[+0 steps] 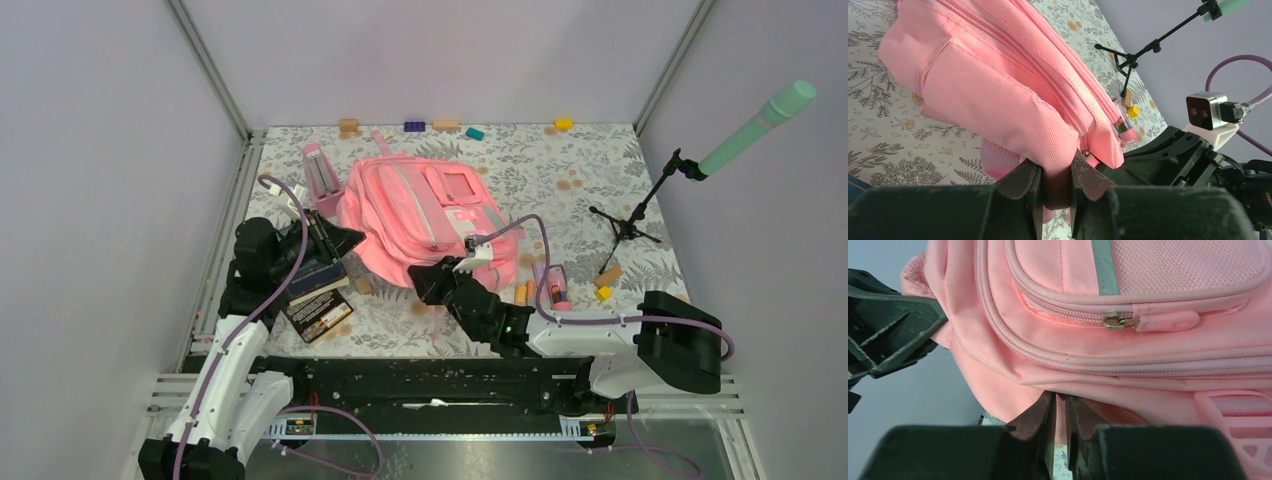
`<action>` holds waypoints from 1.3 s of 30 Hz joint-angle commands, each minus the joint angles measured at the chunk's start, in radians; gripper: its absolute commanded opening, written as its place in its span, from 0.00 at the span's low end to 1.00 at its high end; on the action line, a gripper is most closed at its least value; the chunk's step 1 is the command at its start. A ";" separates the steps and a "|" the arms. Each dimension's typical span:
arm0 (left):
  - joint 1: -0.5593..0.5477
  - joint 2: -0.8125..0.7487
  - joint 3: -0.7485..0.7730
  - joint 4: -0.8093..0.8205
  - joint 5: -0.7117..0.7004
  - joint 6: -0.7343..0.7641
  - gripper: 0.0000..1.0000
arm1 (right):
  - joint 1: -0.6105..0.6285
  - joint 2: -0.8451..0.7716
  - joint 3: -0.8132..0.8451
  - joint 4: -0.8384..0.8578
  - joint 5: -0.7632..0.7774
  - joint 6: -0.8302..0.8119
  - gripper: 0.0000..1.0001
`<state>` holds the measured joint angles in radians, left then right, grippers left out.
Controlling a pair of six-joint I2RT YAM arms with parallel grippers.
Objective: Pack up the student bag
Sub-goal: Unzip the student bag at the center of the board.
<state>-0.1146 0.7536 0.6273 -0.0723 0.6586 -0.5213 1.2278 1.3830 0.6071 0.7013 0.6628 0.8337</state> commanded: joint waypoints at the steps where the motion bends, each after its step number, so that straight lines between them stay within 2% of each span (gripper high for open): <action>1: -0.003 -0.039 0.007 0.114 0.070 -0.002 0.00 | -0.011 -0.072 -0.004 0.050 0.035 -0.021 0.03; 3: -0.003 -0.040 0.006 0.115 0.070 -0.002 0.00 | -0.011 -0.079 -0.011 0.062 0.032 -0.030 0.00; 8: -0.003 -0.039 0.005 0.115 0.072 -0.001 0.00 | -0.012 -0.052 0.003 0.096 0.010 -0.052 0.00; 15: -0.003 -0.041 0.004 0.117 0.073 -0.001 0.00 | -0.011 -0.016 0.021 0.106 -0.011 -0.053 0.09; 29: -0.003 -0.048 0.001 0.115 0.073 0.000 0.00 | -0.012 0.059 0.063 0.118 -0.027 -0.033 0.17; 39: -0.003 -0.049 0.001 0.115 0.072 0.000 0.00 | -0.013 0.090 0.077 0.142 -0.030 -0.035 0.26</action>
<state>-0.1135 0.7403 0.6109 -0.0658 0.6590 -0.5209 1.2274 1.4498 0.6323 0.7818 0.6083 0.8051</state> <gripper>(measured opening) 0.164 0.252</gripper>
